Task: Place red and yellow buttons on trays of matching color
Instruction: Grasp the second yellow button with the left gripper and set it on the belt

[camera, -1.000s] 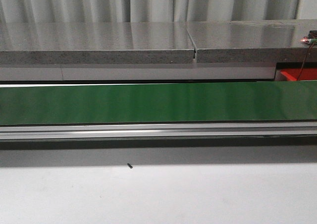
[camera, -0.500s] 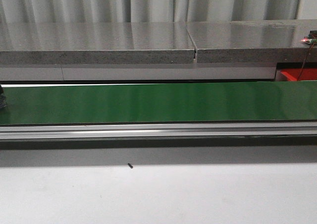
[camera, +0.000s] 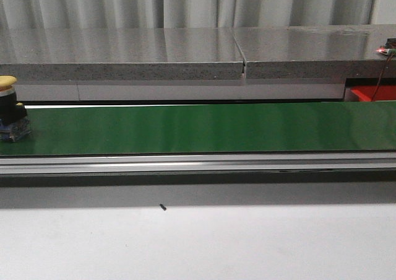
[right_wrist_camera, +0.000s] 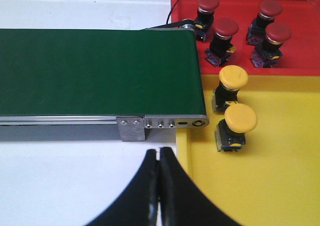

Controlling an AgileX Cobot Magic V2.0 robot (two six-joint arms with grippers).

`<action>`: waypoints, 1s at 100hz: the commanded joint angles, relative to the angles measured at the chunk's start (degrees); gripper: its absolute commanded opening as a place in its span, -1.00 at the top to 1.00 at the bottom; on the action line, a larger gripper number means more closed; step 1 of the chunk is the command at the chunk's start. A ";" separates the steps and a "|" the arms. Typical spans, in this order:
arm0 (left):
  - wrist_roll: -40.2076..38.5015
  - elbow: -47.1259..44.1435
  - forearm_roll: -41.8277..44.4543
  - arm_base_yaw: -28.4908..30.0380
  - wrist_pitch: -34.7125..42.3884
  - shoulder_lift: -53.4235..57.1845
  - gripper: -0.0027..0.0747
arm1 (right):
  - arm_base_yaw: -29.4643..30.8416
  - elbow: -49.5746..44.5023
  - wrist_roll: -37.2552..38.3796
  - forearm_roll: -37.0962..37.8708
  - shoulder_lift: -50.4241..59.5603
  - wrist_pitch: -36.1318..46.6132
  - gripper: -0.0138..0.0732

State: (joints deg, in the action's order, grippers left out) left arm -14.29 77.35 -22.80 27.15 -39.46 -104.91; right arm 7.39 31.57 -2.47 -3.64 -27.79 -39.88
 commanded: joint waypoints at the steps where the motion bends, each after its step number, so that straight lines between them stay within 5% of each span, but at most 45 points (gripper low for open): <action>1: 2.06 1.54 1.44 0.83 -0.97 6.32 0.53 | -0.15 1.43 -0.43 -0.30 -0.12 3.62 0.84; 50: 18.46 1.43 1.24 -1.06 -16.69 18.36 0.53 | -0.15 1.43 -0.43 -0.30 -0.12 3.62 0.84; 100: 18.97 -7.35 1.22 -7.45 -9.78 18.01 0.53 | -0.15 1.43 -0.43 -0.30 -0.12 3.62 0.84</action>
State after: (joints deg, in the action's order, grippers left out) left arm 4.57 69.64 -19.93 20.08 -52.70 -88.95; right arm 7.39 31.57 -2.47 -3.64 -27.79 -39.88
